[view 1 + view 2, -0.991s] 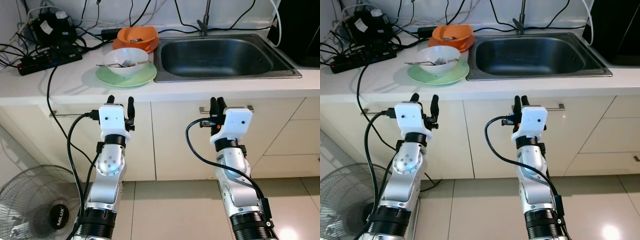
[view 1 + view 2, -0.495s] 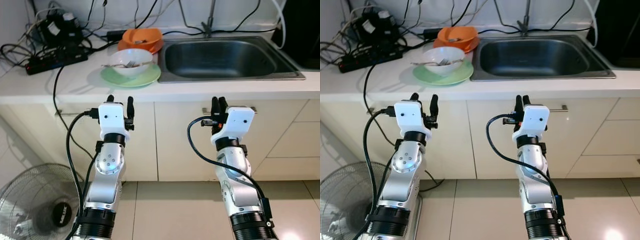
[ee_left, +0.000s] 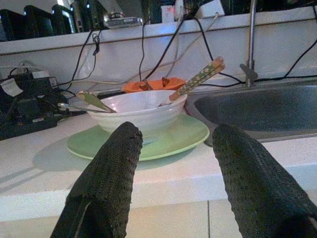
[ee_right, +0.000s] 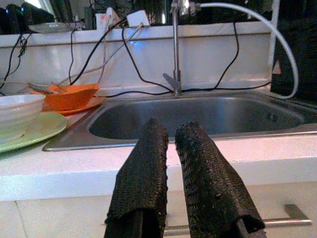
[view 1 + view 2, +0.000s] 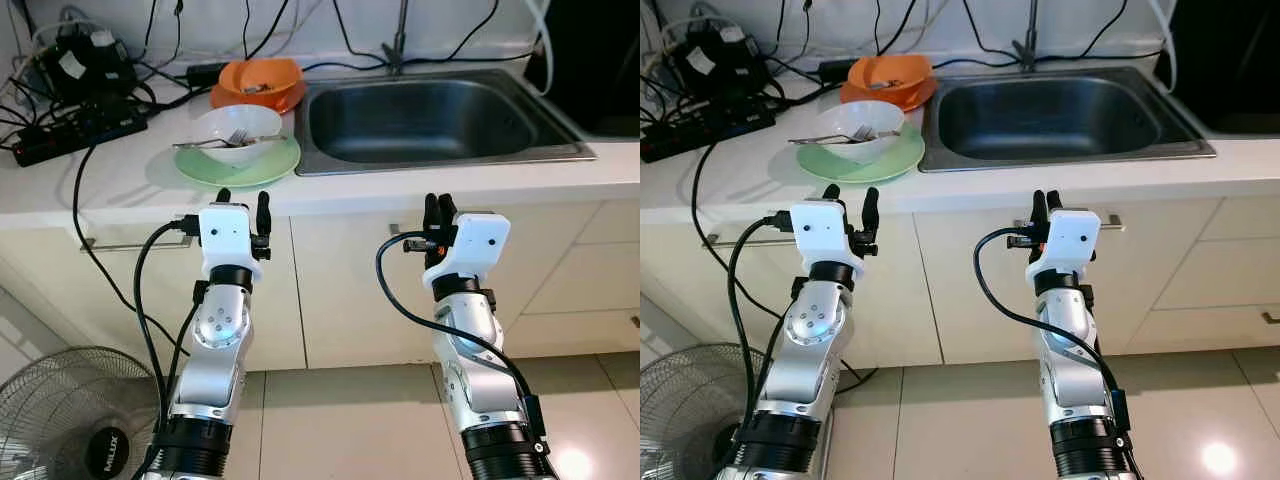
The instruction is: Kitchen organization
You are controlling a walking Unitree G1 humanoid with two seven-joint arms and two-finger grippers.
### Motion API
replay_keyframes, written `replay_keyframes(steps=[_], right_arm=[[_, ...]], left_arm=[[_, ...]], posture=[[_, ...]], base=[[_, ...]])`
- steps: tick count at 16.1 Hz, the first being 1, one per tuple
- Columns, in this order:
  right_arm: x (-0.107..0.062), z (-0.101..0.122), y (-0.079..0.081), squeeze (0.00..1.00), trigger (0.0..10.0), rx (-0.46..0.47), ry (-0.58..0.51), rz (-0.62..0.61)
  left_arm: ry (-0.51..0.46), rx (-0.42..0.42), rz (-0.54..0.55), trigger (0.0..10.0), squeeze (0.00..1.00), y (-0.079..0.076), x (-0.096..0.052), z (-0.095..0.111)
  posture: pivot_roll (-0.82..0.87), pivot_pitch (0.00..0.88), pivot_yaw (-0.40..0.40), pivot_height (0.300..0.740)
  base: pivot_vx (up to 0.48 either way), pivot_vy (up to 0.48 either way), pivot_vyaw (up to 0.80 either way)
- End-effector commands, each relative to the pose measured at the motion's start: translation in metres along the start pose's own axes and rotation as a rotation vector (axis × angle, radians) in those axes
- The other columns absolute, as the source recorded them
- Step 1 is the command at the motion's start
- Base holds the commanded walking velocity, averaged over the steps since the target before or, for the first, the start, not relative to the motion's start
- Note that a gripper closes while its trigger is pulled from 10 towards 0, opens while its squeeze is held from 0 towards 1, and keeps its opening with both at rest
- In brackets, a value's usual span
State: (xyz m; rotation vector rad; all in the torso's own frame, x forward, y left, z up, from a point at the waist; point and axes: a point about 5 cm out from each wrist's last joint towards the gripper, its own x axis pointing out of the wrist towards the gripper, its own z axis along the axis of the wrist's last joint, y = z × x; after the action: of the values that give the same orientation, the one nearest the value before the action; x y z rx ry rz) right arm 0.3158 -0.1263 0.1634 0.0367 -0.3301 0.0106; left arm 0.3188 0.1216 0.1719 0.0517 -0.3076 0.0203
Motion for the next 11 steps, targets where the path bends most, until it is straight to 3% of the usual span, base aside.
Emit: replay_keyframes(steps=[1, 4, 11], right_arm=[[0.0028, 0.0052, 0.0039, 0.0, 10.0, -0.003, -0.015, 0.014], [0.0026, 0.005, 0.0045, 0.0, 10.0, -0.008, -0.015, 0.017], [0.0029, 0.0041, 0.0057, 0.0, 10.0, 0.005, -0.009, 0.022]], left_arm=[[-0.01, 0.004, 0.0, 10.0, 0.0, 0.0009, 0.0001, 0.004], [-0.009, 0.004, -0.003, 10.0, 0.0, -0.0002, 0.0, 0.0046], [0.001, 0.0, -0.005, 10.0, 0.0, -0.0005, 0.0011, 0.0034]], posture=[[0.05, 0.053, 0.072, 0.74], [0.05, 0.052, 0.071, 0.74], [0.05, 0.051, 0.07, 0.74]], base=[[0.352, 0.0, 0.0], [0.349, 0.0, 0.36], [0.349, 0.0, 0.0]])
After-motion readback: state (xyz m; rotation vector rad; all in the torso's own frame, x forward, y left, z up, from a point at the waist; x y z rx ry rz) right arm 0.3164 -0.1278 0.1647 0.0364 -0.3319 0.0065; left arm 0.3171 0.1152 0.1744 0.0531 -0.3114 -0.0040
